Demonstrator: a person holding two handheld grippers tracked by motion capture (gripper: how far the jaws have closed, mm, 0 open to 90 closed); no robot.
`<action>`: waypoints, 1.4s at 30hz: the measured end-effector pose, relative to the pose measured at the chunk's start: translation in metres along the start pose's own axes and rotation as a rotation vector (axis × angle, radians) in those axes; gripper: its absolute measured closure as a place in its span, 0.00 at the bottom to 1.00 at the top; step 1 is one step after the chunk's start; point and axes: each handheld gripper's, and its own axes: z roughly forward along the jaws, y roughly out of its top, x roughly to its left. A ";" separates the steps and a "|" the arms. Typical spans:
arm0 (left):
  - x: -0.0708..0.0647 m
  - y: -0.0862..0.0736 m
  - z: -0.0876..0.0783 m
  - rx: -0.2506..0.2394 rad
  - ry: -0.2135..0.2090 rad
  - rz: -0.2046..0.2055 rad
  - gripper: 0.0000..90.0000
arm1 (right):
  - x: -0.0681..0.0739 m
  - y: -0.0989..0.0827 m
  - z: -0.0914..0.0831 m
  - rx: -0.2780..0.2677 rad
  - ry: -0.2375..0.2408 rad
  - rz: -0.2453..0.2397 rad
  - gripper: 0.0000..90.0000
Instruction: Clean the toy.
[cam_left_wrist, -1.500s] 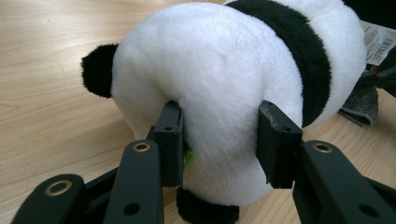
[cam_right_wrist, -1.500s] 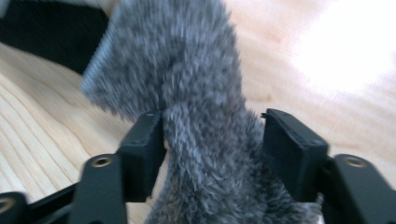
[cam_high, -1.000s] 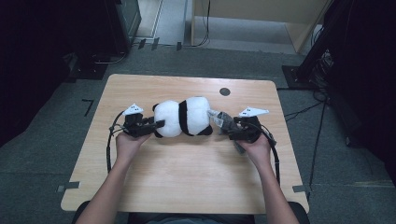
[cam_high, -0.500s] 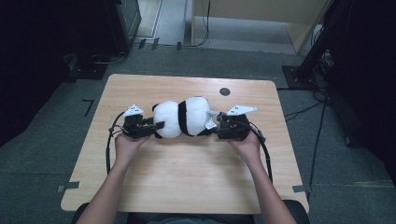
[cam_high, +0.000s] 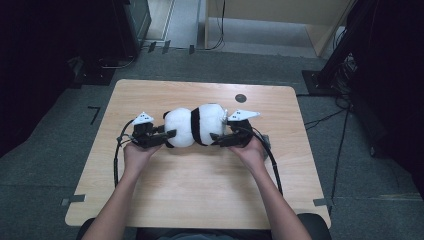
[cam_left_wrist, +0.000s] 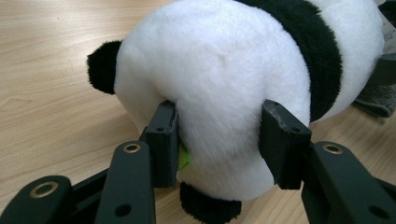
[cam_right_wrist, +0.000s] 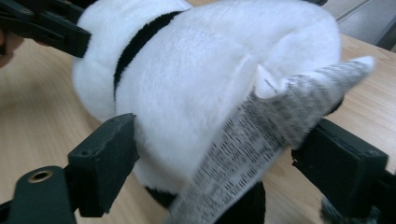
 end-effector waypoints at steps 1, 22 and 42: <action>0.001 0.000 0.000 0.001 -0.004 0.002 0.56 | 0.001 0.000 0.004 -0.009 -0.006 -0.005 0.13; -0.003 -0.001 0.003 -0.042 0.022 0.073 0.21 | -0.017 0.003 0.022 -0.024 0.028 0.153 0.61; -0.001 -0.001 -0.015 -0.110 -0.193 0.124 0.21 | -0.039 0.006 -0.036 -0.060 0.242 0.031 0.63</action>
